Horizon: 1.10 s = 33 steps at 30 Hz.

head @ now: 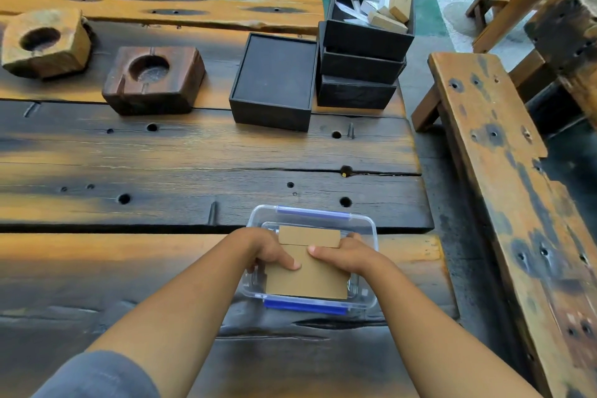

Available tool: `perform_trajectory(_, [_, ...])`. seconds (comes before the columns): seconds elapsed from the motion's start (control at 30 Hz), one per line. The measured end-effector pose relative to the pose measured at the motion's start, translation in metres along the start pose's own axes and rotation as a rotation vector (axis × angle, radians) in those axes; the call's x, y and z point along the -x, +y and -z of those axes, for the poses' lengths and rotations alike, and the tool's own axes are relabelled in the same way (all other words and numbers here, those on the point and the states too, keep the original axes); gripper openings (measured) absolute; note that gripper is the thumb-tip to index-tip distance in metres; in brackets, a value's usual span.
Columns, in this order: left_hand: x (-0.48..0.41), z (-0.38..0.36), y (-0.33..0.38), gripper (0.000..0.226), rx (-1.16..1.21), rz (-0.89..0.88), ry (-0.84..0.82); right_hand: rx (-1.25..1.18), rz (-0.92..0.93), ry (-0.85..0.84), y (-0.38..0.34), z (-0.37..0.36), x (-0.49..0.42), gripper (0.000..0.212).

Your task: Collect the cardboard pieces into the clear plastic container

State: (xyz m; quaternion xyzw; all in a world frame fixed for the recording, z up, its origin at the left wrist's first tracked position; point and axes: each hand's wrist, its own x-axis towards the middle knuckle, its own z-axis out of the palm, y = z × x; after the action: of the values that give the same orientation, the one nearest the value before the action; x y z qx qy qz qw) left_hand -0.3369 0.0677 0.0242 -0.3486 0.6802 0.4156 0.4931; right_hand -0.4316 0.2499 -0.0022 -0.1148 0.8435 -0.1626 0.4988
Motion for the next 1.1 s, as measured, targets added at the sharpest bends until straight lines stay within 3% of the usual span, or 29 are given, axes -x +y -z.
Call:
perform_trajectory(0.2, [-0.001, -0.008, -0.001, 0.075, 0.035, -0.041, 0.059, -0.018, -0.024, 0.06, 0.0, -0.004, 0.0, 0.095])
perform_trajectory(0.3, [0.001, -0.019, -0.006, 0.06, 0.187, -0.069, 0.201, -0.187, -0.031, 0.152, 0.001, -0.015, 0.003, 0.07])
perform_trajectory(0.43, [-0.005, -0.05, -0.018, 0.045, 0.503, -0.089, 0.378, -0.492, -0.117, 0.203, 0.012, -0.036, 0.01, 0.07])
perform_trajectory(0.5, [-0.006, -0.064, -0.023, 0.045, 0.654, -0.122, 0.417, -0.53, -0.139, 0.221, 0.019, -0.044, 0.012, 0.066])
perform_trajectory(0.7, [-0.006, -0.069, -0.031, 0.045, 0.762, -0.153, 0.406, -0.627, -0.115, 0.192, 0.025, -0.047, 0.02, 0.062])
perform_trajectory(0.83, [-0.002, -0.069, -0.033, 0.045, 0.562, -0.135, 0.45, -0.485, -0.131, 0.157, 0.021, -0.044, 0.023, 0.074])
perform_trajectory(0.97, [0.003, -0.067, -0.024, 0.076, 0.304, -0.081, 0.458, -0.273, -0.115, 0.211, 0.015, -0.042, 0.026, 0.106])
perform_trajectory(1.1, [0.009, -0.071, -0.011, 0.091, 0.108, -0.084, 0.56, -0.15, -0.094, 0.302, 0.009, -0.046, 0.032, 0.11])
